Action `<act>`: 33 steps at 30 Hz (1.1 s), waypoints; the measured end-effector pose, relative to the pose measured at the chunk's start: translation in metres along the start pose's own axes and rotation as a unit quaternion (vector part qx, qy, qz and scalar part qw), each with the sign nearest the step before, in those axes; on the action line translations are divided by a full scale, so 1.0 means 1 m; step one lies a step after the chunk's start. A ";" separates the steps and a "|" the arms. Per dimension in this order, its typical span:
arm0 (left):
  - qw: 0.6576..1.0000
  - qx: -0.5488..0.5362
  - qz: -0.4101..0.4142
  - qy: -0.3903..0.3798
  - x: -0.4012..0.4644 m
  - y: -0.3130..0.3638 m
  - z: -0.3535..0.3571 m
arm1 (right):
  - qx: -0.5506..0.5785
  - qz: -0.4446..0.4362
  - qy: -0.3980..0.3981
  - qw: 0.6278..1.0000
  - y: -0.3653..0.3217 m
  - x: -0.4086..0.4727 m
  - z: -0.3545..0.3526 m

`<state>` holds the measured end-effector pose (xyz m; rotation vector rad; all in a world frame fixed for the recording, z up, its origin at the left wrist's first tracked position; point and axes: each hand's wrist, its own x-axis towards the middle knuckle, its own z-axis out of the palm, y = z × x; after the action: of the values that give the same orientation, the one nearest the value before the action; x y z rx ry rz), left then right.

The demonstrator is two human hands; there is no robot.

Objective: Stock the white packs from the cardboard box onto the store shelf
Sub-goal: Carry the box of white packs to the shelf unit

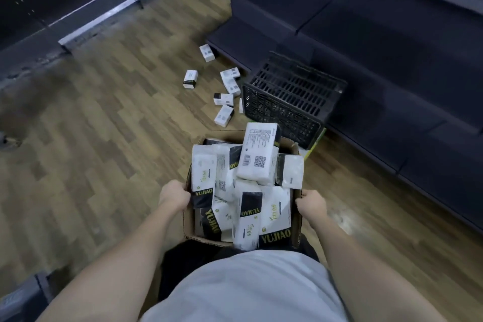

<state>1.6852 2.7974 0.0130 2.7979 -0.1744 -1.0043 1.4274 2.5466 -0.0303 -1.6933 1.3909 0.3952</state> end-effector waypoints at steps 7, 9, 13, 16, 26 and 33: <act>0.998 0.007 0.046 -0.039 0.095 0.041 -0.043 | 0.027 0.042 0.035 0.998 -0.068 0.039 0.002; 0.996 0.009 0.068 -0.052 0.126 0.056 -0.062 | 0.026 0.052 0.059 0.997 -0.094 0.049 0.003; 0.992 0.016 0.112 -0.060 0.177 0.090 -0.111 | 0.039 0.067 0.121 0.990 -0.158 0.069 -0.005; 0.989 0.019 0.141 -0.046 0.210 0.116 -0.144 | 0.056 0.072 0.158 0.983 -0.195 0.080 -0.010; 0.967 0.066 0.242 -0.054 0.275 0.247 -0.195 | 0.178 0.164 0.193 0.951 -0.232 0.112 -0.030; 0.968 0.066 0.240 -0.033 0.310 0.341 -0.208 | 0.181 0.133 0.200 0.954 -0.275 0.196 -0.107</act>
<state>2.0374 2.4360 0.0441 2.6270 -0.9084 -0.9869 1.7092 2.3356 0.0062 -1.3292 1.8677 -0.0688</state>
